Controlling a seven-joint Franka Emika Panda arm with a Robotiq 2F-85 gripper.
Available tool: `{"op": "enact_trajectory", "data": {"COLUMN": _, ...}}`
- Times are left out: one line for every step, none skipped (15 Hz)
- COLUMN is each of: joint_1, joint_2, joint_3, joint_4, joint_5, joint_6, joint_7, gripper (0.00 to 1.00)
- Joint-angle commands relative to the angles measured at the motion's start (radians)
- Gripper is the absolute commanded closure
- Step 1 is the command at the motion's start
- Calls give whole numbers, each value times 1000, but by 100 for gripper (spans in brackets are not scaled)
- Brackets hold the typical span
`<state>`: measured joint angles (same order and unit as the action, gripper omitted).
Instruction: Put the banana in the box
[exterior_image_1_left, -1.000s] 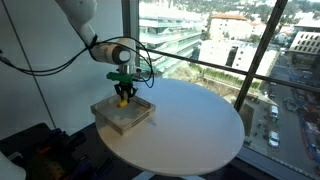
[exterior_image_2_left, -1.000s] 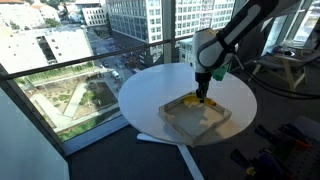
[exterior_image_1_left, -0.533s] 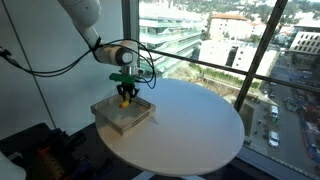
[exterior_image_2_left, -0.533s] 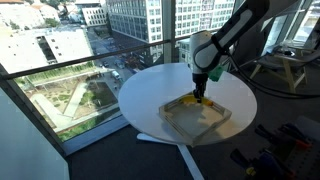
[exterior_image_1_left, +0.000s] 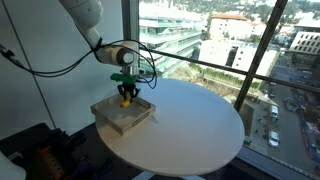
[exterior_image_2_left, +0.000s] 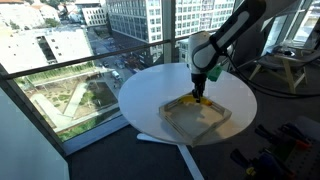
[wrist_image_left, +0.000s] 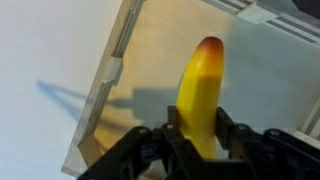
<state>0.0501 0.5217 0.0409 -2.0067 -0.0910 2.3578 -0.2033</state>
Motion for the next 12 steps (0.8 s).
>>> {"op": "enact_trajectory", "data": {"joint_1": 1, "joint_2": 8, "joint_3": 1, "joint_4": 31, "joint_5": -20, "joint_6": -32, "joint_7": 12, "gripper": 28}}
{"op": "enact_trajectory", "data": {"joint_1": 1, "joint_2": 8, "joint_3": 1, "joint_4": 32, "joint_5": -19, "joint_6": -33, "joint_7": 12, "gripper": 20}}
{"op": "enact_trajectory", "data": {"joint_1": 1, "joint_2": 8, "joint_3": 1, "joint_4": 33, "joint_5": -19, "joint_6": -34, "joint_7": 12, "gripper": 13}}
{"op": "enact_trajectory", "data": {"joint_1": 1, "joint_2": 8, "joint_3": 1, "joint_4": 33, "joint_5": -19, "joint_6": -34, "joint_7": 12, "gripper": 5}}
{"op": "enact_trajectory", "data": {"joint_1": 1, "joint_2": 8, "joint_3": 1, "joint_4": 34, "joint_5": -19, "joint_6": -34, "joint_7": 12, "gripper": 1}}
{"op": "enact_trajectory", "data": {"joint_1": 1, "joint_2": 8, "joint_3": 1, "joint_4": 34, "joint_5": -19, "joint_6": -34, "joint_7": 12, "gripper": 0}}
{"op": "enact_trajectory", "data": {"joint_1": 1, "joint_2": 8, "joint_3": 1, "joint_4": 34, "joint_5": -19, "joint_6": -34, "joint_7": 13, "gripper": 0}}
{"op": "enact_trajectory", "data": {"joint_1": 1, "joint_2": 8, "joint_3": 0, "joint_4": 34, "joint_5": -19, "joint_6": -35, "joint_7": 14, "gripper": 0}}
{"op": "enact_trajectory", "data": {"joint_1": 0, "joint_2": 7, "joint_3": 0, "joint_4": 33, "joint_5": -17, "joint_6": -36, "joint_7": 14, "gripper": 0}}
{"op": "enact_trajectory", "data": {"joint_1": 0, "joint_2": 6, "joint_3": 0, "joint_4": 32, "joint_5": -16, "joint_6": -38, "joint_7": 16, "gripper": 0}}
{"op": "enact_trajectory", "data": {"joint_1": 0, "joint_2": 5, "joint_3": 0, "joint_4": 32, "joint_5": -16, "joint_6": -40, "joint_7": 18, "gripper": 0}}
{"op": "enact_trajectory", "data": {"joint_1": 0, "joint_2": 3, "joint_3": 0, "joint_4": 30, "joint_5": -16, "joint_6": -42, "joint_7": 18, "gripper": 0}}
